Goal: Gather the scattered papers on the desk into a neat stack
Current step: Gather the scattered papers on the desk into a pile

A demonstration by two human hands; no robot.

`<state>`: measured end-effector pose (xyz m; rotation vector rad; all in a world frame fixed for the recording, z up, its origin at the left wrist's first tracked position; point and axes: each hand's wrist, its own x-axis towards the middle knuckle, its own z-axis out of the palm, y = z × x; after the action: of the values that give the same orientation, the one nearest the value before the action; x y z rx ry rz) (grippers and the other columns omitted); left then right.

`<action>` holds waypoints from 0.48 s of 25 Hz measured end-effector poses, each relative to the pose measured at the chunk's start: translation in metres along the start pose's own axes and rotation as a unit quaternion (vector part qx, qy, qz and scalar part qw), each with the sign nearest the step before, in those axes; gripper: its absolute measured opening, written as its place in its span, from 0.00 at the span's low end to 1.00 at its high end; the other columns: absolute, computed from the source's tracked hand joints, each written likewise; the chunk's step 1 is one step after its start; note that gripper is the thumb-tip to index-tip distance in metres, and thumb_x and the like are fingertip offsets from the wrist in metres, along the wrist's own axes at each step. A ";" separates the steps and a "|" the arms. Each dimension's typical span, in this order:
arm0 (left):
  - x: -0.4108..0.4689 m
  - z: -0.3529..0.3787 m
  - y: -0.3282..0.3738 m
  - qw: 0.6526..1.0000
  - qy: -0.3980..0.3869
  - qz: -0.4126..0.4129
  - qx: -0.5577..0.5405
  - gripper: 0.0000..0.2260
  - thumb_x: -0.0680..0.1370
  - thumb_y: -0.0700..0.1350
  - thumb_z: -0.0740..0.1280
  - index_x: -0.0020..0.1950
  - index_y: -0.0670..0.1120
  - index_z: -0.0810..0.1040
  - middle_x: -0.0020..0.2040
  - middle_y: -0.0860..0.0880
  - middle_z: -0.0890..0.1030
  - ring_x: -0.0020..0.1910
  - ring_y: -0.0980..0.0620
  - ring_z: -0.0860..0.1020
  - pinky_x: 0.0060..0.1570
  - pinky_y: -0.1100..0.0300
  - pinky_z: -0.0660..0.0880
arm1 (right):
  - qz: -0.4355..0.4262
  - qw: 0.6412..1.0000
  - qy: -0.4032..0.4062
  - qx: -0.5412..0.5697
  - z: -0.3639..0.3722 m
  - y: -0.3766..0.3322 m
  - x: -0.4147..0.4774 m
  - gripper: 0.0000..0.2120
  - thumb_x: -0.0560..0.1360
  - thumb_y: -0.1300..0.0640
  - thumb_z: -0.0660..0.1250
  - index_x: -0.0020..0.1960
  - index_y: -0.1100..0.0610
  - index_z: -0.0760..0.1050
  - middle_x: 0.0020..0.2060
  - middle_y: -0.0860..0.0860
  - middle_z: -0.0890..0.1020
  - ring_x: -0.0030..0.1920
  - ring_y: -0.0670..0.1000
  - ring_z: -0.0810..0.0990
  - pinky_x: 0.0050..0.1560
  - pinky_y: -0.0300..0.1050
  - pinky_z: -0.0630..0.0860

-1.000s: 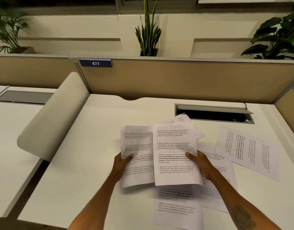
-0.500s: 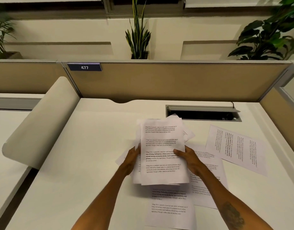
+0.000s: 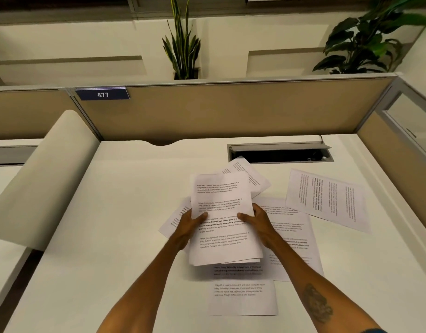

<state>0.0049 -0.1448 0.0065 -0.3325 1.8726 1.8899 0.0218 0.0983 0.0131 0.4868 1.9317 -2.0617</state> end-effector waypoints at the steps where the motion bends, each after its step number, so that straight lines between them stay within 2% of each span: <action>1: 0.000 0.000 -0.002 1.000 -0.001 0.003 0.007 0.18 0.81 0.42 0.68 0.70 0.39 0.75 0.62 0.37 0.83 0.59 0.35 0.83 0.62 0.37 0.79 | 0.005 1.000 0.003 -0.010 -0.001 0.001 -0.001 0.22 0.77 0.58 0.72 0.68 0.61 0.73 0.63 0.58 0.82 0.55 0.53 0.83 0.48 0.41 0.81; 4: -0.001 -0.007 -0.002 1.000 0.002 0.025 0.007 0.16 0.82 0.41 0.66 0.70 0.37 0.74 0.62 0.35 0.83 0.58 0.32 0.83 0.60 0.36 0.79 | 0.046 0.992 0.040 -0.110 -0.011 0.008 -0.006 0.22 0.80 0.51 0.67 0.70 0.60 0.70 0.63 0.59 0.80 0.60 0.59 0.81 0.56 0.51 0.79; 5: -0.002 -0.012 -0.002 0.999 0.004 0.035 0.010 0.16 0.83 0.40 0.65 0.69 0.37 0.74 0.62 0.35 0.83 0.56 0.34 0.84 0.58 0.38 0.81 | 0.054 0.979 0.068 -0.182 -0.016 0.013 -0.007 0.22 0.80 0.52 0.67 0.70 0.60 0.70 0.63 0.60 0.80 0.61 0.60 0.81 0.59 0.53 0.78; 7: -0.004 -0.023 -0.003 0.999 0.014 0.050 0.014 0.15 0.83 0.40 0.65 0.69 0.37 0.74 0.61 0.35 0.83 0.49 0.40 0.86 0.50 0.47 0.85 | 0.076 0.926 0.126 -0.349 -0.025 0.027 -0.011 0.22 0.79 0.55 0.68 0.70 0.62 0.70 0.65 0.61 0.78 0.64 0.61 0.77 0.63 0.52 0.74; 9: -0.004 -0.033 -0.008 0.998 0.026 0.056 0.014 0.15 0.83 0.39 0.64 0.68 0.36 0.74 0.60 0.34 0.83 0.47 0.42 0.86 0.45 0.51 0.86 | 0.114 0.890 0.149 -0.416 -0.027 0.038 -0.017 0.28 0.78 0.54 0.69 0.72 0.62 0.65 0.70 0.61 0.71 0.69 0.62 0.71 0.69 0.55 0.71; 12: -0.004 -0.042 -0.013 0.998 0.036 0.053 0.019 0.14 0.83 0.39 0.64 0.68 0.36 0.74 0.61 0.33 0.82 0.49 0.38 0.85 0.51 0.44 0.84 | 0.174 0.865 0.139 -0.449 -0.018 0.045 -0.026 0.43 0.73 0.48 0.73 0.78 0.59 0.53 0.74 0.61 0.61 0.75 0.64 0.61 0.74 0.61 0.63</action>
<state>0.0081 -0.1868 -0.0050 -0.2983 2.0075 1.9335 0.0654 0.1118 -0.0178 0.8234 2.4477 -0.7432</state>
